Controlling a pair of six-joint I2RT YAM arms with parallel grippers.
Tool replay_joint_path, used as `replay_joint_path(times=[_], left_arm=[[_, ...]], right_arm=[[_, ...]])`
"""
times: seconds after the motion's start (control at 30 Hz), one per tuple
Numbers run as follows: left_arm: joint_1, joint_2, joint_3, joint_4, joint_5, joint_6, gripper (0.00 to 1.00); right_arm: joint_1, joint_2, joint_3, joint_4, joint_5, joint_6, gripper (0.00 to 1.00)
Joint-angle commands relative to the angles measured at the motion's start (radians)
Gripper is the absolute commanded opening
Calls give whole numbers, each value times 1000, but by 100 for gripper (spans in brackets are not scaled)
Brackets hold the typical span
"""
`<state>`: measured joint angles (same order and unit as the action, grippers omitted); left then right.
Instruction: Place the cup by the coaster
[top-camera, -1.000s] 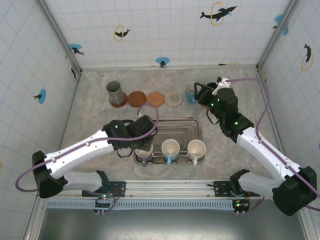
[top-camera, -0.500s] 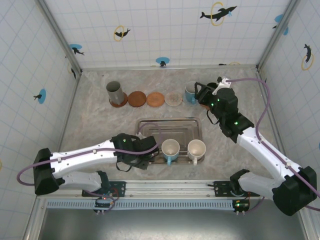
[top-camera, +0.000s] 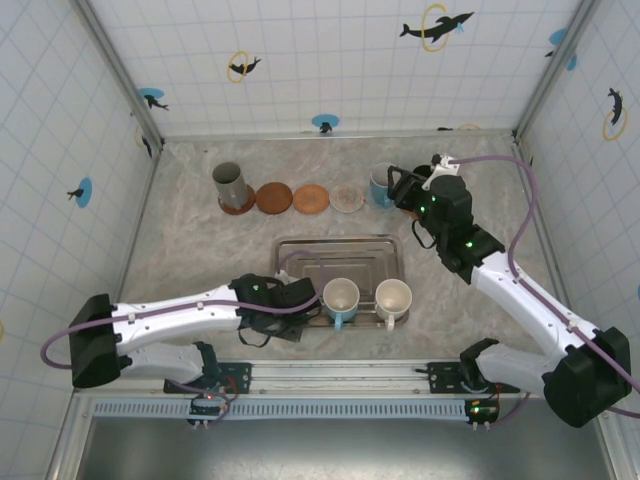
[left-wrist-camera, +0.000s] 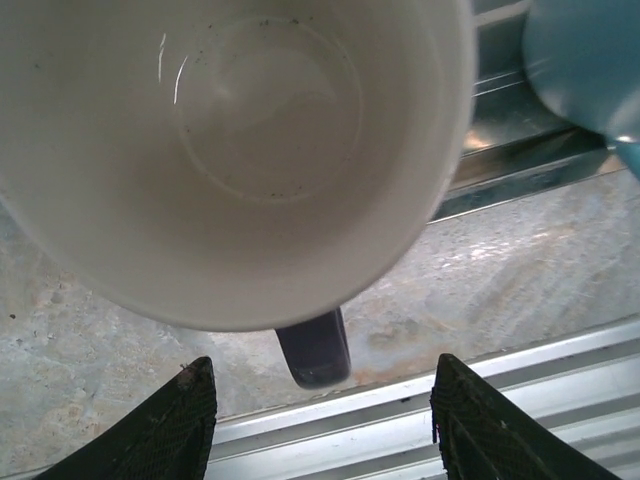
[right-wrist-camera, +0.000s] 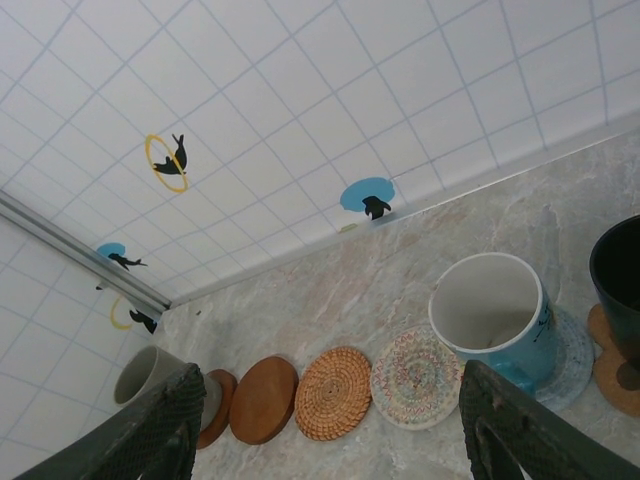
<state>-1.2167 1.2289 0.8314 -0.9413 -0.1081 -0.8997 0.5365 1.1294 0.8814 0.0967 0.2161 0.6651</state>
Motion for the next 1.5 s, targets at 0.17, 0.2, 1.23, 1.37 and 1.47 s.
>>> replay_joint_path(times=[0.17, 0.2, 1.23, 1.37, 1.47], left_arm=[[-7, 9, -43, 29, -31, -54, 53], [-7, 11, -50, 37, -36, -56, 52], [-7, 33, -94, 128, -144, -136, 0], [-7, 14, -83, 116, -160, -146, 0], [-6, 2, -74, 105, -173, -148, 0]], right_arm=[[1, 10, -16, 37, 17, -1, 69], [2, 12, -15, 37, 18, -1, 69], [3, 55, -2, 45, 4, 8, 69], [3, 56, -1, 46, 3, 7, 69], [3, 59, 1, 46, 3, 7, 69]])
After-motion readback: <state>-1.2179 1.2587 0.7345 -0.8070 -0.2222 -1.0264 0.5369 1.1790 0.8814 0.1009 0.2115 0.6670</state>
